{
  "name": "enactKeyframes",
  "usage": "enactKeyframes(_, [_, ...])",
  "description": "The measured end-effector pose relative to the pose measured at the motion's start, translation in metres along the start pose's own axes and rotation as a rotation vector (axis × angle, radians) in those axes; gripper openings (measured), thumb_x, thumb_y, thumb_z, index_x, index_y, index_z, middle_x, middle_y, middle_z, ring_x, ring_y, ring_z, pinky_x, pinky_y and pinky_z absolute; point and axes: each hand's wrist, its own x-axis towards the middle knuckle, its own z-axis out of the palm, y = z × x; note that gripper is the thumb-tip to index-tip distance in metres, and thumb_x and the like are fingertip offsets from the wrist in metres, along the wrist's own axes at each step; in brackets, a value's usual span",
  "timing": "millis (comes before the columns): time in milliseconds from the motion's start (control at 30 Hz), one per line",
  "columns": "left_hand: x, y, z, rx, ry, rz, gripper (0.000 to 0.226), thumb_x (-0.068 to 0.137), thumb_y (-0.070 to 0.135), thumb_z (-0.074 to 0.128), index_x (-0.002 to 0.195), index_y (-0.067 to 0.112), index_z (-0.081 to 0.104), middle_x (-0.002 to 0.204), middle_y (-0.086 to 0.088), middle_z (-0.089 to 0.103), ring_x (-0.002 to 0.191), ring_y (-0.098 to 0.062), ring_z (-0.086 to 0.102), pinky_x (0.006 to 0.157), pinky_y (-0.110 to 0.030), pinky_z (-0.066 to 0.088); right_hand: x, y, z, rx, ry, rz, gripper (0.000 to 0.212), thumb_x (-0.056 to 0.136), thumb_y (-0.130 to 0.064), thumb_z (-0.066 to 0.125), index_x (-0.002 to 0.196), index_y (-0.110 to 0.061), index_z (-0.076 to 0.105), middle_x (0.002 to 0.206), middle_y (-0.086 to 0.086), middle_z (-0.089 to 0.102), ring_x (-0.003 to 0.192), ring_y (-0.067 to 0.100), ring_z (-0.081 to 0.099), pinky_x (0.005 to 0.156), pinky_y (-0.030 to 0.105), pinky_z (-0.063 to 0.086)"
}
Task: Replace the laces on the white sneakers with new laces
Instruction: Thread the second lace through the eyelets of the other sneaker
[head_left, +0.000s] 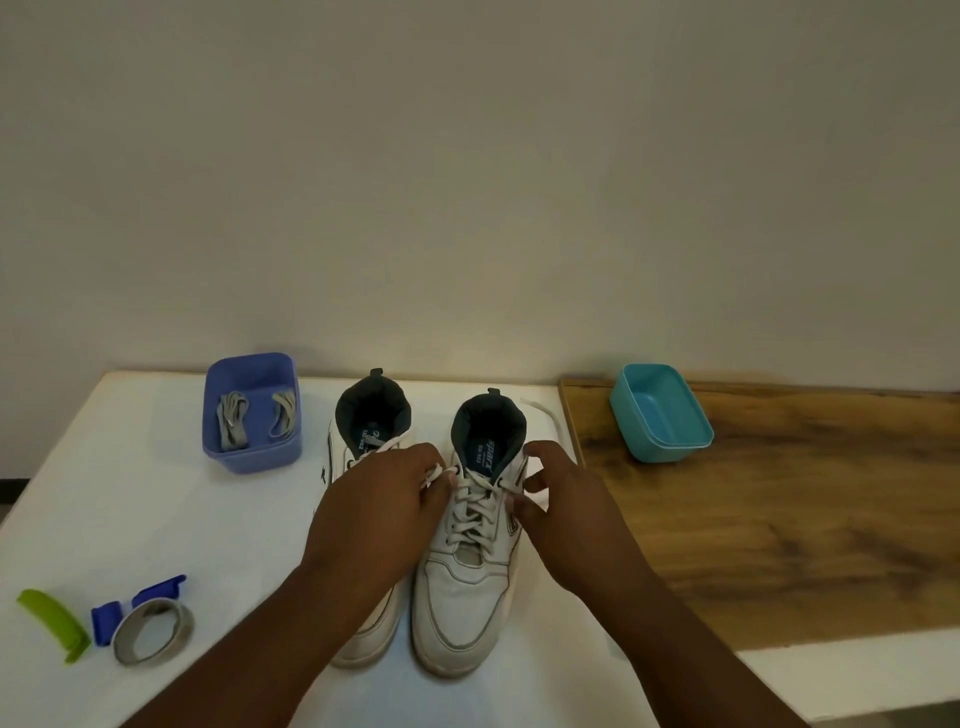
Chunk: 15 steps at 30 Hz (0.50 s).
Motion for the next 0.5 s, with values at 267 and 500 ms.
enactKeyframes(267, [0.0012, -0.0031, 0.0038, -0.116, -0.008, -0.016, 0.028, 0.098, 0.045, 0.053, 0.073, 0.032, 0.051, 0.063, 0.010, 0.054, 0.060, -0.005, 0.054, 0.057, -0.019, 0.036, 0.0016, 0.0052, 0.0012, -0.180, 0.002, -0.052, 0.009, 0.102, -0.032, 0.052, 0.099, -0.030, 0.061, 0.089, -0.009, 0.064, 0.079, 0.008, 0.058, 0.071, 0.025, 0.051])
enactKeyframes(500, [0.0017, -0.0054, 0.0055, -0.147, 0.011, -0.022, 0.017, 0.099, 0.037, 0.056, 0.082, 0.034, 0.057, 0.066, 0.011, 0.057, 0.063, -0.006, 0.058, 0.060, -0.024, 0.046, -0.0003, 0.0053, -0.0003, -0.188, 0.042, -0.087, 0.016, 0.102, -0.039, 0.050, 0.091, -0.029, 0.056, 0.086, -0.008, 0.057, 0.074, 0.010, 0.053, 0.066, 0.027, 0.049])
